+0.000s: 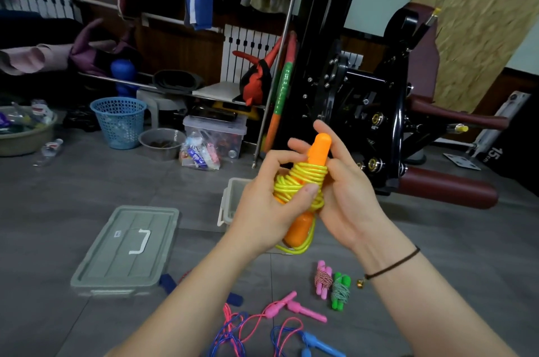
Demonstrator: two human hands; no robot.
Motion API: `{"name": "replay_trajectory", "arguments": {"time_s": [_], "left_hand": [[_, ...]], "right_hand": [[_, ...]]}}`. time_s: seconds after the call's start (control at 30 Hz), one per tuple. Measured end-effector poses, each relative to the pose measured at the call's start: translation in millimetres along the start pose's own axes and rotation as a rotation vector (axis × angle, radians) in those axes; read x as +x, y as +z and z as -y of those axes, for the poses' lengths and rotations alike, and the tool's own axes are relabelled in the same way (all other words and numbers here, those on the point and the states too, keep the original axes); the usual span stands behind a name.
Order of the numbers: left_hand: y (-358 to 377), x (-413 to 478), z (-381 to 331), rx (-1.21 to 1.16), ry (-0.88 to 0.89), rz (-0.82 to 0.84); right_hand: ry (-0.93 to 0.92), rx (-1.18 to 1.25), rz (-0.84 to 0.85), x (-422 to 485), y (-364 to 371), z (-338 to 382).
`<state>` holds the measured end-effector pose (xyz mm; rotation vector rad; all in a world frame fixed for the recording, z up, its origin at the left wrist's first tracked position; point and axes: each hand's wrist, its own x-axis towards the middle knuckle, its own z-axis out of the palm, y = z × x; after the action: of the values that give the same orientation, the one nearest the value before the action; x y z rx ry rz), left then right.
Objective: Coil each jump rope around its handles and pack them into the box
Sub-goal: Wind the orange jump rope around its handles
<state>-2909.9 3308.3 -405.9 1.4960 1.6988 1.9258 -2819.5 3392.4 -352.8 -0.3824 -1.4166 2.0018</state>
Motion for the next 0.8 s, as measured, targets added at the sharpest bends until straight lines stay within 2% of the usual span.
{"name": "replay_trajectory", "arguments": {"time_s": [0.1, 0.17, 0.23, 0.3, 0.33, 0.4, 0.47, 0.53, 0.63, 0.7, 0.8], "left_hand": [[-11, 2, 4, 0.287, 0.028, 0.171], [-16, 0, 8, 0.503, 0.046, 0.291], [-13, -5, 10, 0.52, 0.034, 0.317], [-11, -6, 16, 0.411, -0.005, 0.248], [-10, -5, 19, 0.331, -0.032, 0.194], [-8, -1, 28, 0.231, -0.11, 0.061], [-5, 3, 32, 0.272, -0.206, -0.019], [2, 2, 29, 0.312, -0.29, -0.062], [13, 4, 27, 0.259, -0.376, -0.223], [19, 9, 32, 0.078, -0.503, -0.323], [24, 13, 42, -0.362, -0.911, -0.314]], "right_hand": [[0.077, -0.237, -0.025, -2, -24, 11], [0.104, -0.593, -0.098, -2, -32, 15], [0.056, -1.011, -0.154, 4, -34, 11], [-0.058, -1.222, -0.254, 16, -37, 2], [-0.087, -1.197, -0.335, 21, -41, 0], [-0.06, -0.961, -0.474, 28, -50, -1], [-0.026, -0.814, -0.53, 31, -58, -7], [-0.065, -0.881, -0.528, 32, -65, -20], [-0.233, -1.014, -0.532, 28, -66, -28], [-0.404, -1.075, -0.518, 25, -66, -28], [-0.668, -1.171, -0.407, 21, -69, -27]]}}
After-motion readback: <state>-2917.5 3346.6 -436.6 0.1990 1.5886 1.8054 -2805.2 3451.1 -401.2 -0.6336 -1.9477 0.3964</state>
